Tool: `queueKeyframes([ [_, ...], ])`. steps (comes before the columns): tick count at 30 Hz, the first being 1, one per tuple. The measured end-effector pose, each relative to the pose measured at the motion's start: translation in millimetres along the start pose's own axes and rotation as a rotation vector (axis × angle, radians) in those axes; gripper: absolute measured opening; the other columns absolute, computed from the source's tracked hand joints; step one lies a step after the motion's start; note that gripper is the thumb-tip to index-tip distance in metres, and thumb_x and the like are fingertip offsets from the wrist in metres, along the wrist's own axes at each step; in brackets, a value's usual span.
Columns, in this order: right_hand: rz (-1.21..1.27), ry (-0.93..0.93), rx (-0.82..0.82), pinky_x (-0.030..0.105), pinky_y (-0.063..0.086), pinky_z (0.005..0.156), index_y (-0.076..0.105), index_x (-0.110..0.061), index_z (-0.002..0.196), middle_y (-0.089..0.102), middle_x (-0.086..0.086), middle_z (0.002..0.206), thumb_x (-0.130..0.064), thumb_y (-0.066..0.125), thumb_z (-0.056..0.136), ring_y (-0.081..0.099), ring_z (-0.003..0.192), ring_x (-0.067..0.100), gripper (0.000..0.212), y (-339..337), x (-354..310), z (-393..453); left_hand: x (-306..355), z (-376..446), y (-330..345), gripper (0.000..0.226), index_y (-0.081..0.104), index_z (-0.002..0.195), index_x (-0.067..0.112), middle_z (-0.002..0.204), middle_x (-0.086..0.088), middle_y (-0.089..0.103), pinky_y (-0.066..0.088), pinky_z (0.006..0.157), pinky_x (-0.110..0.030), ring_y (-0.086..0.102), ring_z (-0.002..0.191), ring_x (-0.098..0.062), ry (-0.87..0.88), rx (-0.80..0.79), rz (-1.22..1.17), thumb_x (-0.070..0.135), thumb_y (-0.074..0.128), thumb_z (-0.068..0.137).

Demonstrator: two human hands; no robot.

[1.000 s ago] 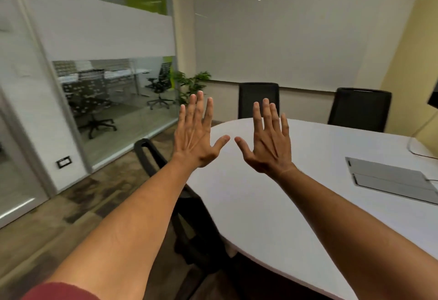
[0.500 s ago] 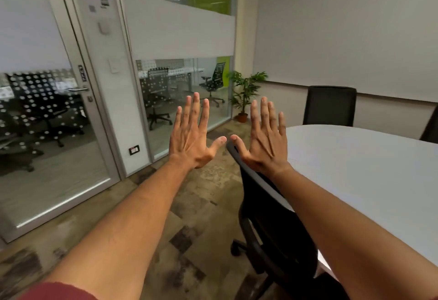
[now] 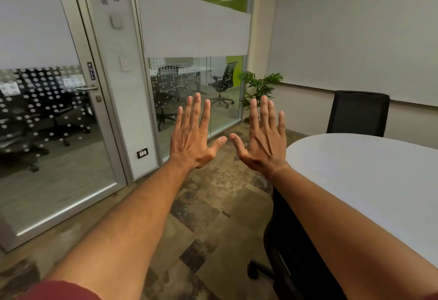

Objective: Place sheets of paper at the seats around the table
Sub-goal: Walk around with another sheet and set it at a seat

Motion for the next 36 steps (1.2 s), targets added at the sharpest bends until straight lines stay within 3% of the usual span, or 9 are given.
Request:
queueKeyframes([
  [20, -0.109, 0.137, -0.021, 0.054, 0.002, 0.122, -0.001, -0.013, 0.157, -0.004, 0.014, 0.165, -0.071, 0.025, 0.089, -0.005, 0.153, 0.030, 0.093, 229.5, 79.9, 223.1, -68.3, 287.7, 210.7, 0.102, -0.019, 0.154, 0.013, 0.161, -0.016, -0.026, -0.008, 0.122, -0.049, -0.024, 0.149, -0.029, 0.127, 0.024, -0.069, 0.075, 0.027, 0.087],
  [27, -0.228, 0.287, -0.032, 0.054, 0.001, 0.122, -0.007, -0.014, 0.157, -0.008, 0.015, 0.165, -0.071, 0.024, 0.089, -0.007, 0.152, 0.030, 0.094, 308.1, 106.8, 295.8, -82.3, 401.8, 290.1, 0.103, -0.018, 0.154, 0.013, 0.162, -0.016, -0.023, -0.003, 0.122, -0.051, -0.021, 0.149, -0.029, 0.265, 0.038, -0.179, 0.075, 0.028, 0.086],
  [36, -0.357, 0.455, -0.030, 0.052, -0.002, 0.122, -0.007, -0.014, 0.157, -0.009, 0.014, 0.165, -0.073, 0.023, 0.088, -0.008, 0.152, 0.031, 0.095, 380.6, 156.9, 366.7, -65.7, 518.5, 374.9, 0.101, -0.017, 0.154, 0.014, 0.162, -0.015, -0.022, -0.011, 0.121, -0.046, -0.020, 0.150, -0.028, 0.459, 0.041, -0.323, 0.071, 0.035, 0.089],
])
Point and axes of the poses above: each hand's wrist, its own z-axis towards the middle knuckle, its own y-axis out of the palm, x = y × z, the point moved 6 cm from there along z, towards the middle knuckle
